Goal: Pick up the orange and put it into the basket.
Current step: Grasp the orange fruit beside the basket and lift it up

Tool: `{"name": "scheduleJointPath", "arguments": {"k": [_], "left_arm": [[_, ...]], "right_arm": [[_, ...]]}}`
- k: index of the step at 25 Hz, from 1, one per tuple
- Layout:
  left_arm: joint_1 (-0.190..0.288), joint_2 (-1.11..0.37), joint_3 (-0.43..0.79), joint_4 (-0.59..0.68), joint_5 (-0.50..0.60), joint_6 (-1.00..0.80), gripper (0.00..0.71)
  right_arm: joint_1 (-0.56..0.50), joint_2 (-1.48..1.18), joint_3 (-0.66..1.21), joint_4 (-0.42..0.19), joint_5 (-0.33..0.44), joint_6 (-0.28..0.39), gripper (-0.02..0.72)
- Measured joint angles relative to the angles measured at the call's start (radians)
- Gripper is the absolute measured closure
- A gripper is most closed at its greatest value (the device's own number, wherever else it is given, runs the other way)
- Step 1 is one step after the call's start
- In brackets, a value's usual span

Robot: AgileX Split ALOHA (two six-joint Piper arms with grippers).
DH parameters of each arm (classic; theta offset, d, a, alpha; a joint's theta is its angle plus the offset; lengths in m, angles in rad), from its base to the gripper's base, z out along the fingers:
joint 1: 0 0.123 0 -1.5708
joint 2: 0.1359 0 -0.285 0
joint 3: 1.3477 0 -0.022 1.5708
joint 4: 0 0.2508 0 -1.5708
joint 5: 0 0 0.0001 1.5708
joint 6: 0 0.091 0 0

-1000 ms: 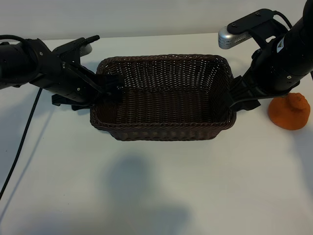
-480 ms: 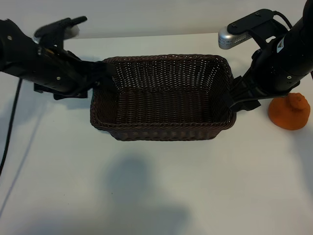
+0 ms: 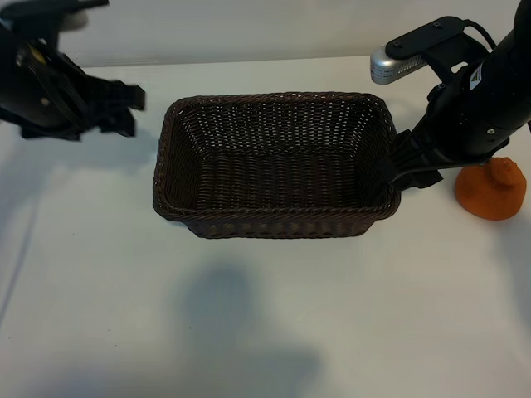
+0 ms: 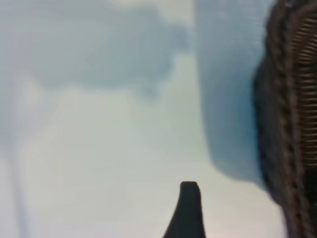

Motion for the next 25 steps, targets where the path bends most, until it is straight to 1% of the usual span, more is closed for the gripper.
{"name": "scheduleJointPath", "arguments": {"k": [2,4,7,10,13,14,16,17,21,25], "left_arm": [[0.038,-0.006,-0.035,0.047,0.056,-0.005,0.081],[0.089,-0.022,-0.041,0.047,0.095,0.017,0.086],[0.192,-0.066,-0.042,0.047,0.144,0.076,0.091],[0.319,-0.133,-0.043,0.047,0.184,0.127,0.095],[0.432,-0.195,-0.044,-0.007,0.185,0.169,0.101],[0.459,-0.21,-0.045,-0.038,0.185,0.195,0.104],[0.489,-0.24,-0.046,-0.1,0.188,0.237,0.107],[0.494,-0.253,-0.046,-0.121,0.192,0.249,0.109],[0.496,-0.321,-0.046,-0.157,0.229,0.269,0.113],[0.497,-0.46,-0.046,-0.156,0.255,0.286,0.114]], "right_arm": [[0.0,0.0,0.0,0.0,0.001,0.0,0.108],[0.0,0.0,0.0,0.0,0.001,0.0,0.108],[0.0,0.0,0.0,0.0,0.001,0.0,0.108],[0.0,0.0,0.0,0.0,0.001,0.0,0.108],[0.0,0.0,0.0,0.0,0.001,0.0,0.108],[0.0,0.0,0.0,0.001,0.0,0.0,0.108],[0.0,0.0,0.0,0.001,0.0,0.0,0.108],[0.0,0.0,0.0,0.003,0.0,0.0,0.108],[0.0,0.0,0.0,0.002,0.0,0.0,0.108],[0.0,0.0,0.0,0.002,0.0,0.0,0.108]]}}
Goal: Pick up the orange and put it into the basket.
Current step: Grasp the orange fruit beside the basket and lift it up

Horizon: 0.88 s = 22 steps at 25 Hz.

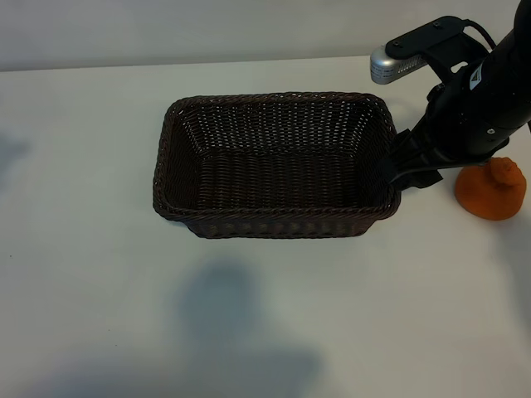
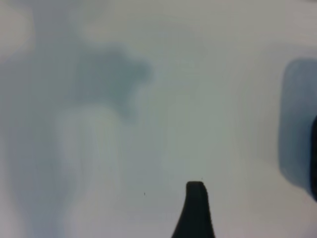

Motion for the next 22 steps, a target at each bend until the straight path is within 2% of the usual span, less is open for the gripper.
{"name": "scheduleJointPath", "arguments": {"k": [8,16,18,22], "left_arm": [[0.0,-0.371,0.028,-0.001,0.028,0.002,0.114],[-0.001,-0.66,0.271,-0.001,0.017,0.003,0.114],[-0.021,-0.718,0.332,-0.001,0.017,0.0,0.114],[-0.107,-0.823,0.435,-0.001,0.018,0.0,0.114]], "right_arm": [[0.0,0.0,0.0,0.0,0.0,0.0,0.108],[0.0,0.0,0.0,-0.002,-0.005,-0.003,0.108],[0.0,0.0,0.0,-0.002,-0.005,-0.004,0.108],[0.0,0.0,0.0,-0.002,-0.005,-0.004,0.108]]}}
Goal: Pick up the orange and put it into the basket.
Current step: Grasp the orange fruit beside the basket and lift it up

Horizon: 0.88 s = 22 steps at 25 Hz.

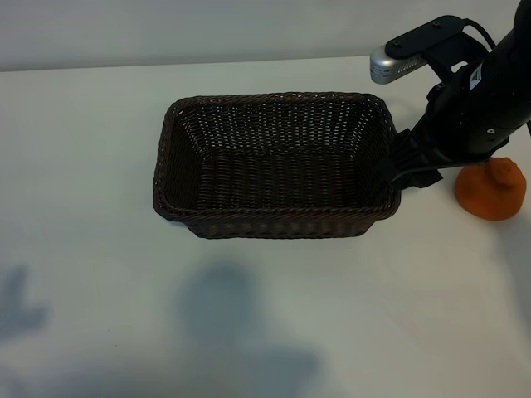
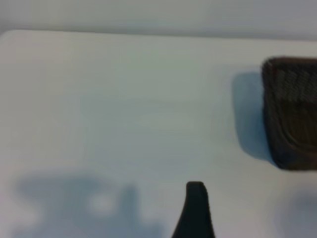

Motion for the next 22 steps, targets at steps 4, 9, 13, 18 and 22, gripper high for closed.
{"name": "scheduleJointPath", "arguments": {"k": [4,9,13,18,22], "left_arm": [[-0.06,-0.117,0.052,0.026,0.01,0.0,0.114],[-0.067,-0.227,0.117,0.107,0.012,-0.005,0.114],[-0.067,-0.265,0.209,0.122,0.029,-0.012,0.115],[-0.067,-0.299,0.306,0.122,0.05,-0.019,0.114],[-0.067,-0.305,0.325,0.125,0.048,-0.031,0.114]], "right_arm": [[0.0,0.0,0.0,0.0,-0.001,0.0,0.108],[0.0,0.0,0.0,-0.001,-0.006,0.0,0.108],[0.0,0.0,0.0,-0.001,-0.006,0.0,0.108],[0.0,0.0,0.0,-0.001,-0.006,-0.001,0.108],[0.0,0.0,0.0,-0.001,-0.006,-0.001,0.108]]}}
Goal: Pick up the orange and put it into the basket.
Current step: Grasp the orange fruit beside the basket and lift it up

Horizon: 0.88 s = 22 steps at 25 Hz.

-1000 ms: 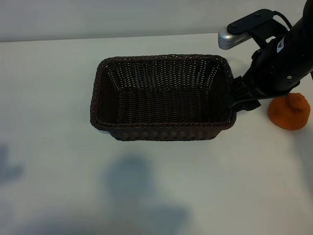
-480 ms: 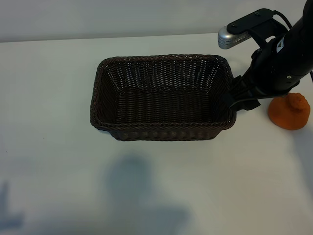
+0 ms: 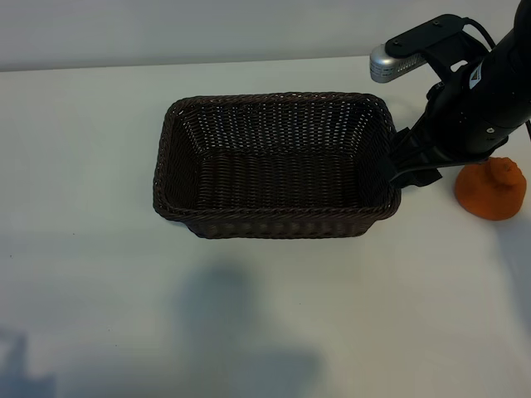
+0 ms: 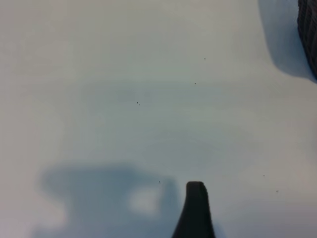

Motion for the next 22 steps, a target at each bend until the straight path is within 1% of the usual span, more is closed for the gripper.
{"name": "scheduleJointPath", "arguments": {"k": [8,11,18,20,22], "left_arm": [[0.0,-0.001,0.005,0.002,-0.012,-0.016,0.114],[0.0,-0.001,0.005,0.002,-0.012,-0.017,0.114],[-0.001,-0.001,0.005,0.002,-0.013,-0.017,0.115],[-0.015,-0.001,0.005,0.002,-0.013,-0.017,0.115],[-0.037,-0.001,0.005,0.002,-0.013,-0.017,0.115]], "right_arm": [[0.0,0.0,0.0,0.0,0.0,0.0,0.108],[0.0,0.0,0.0,-0.022,-0.01,0.012,0.108],[-0.007,0.004,0.0,-0.134,-0.074,0.15,0.108],[-0.033,0.012,0.0,-0.167,-0.094,0.181,0.108],[-0.078,0.02,0.0,-0.181,-0.107,0.202,0.108]]}}
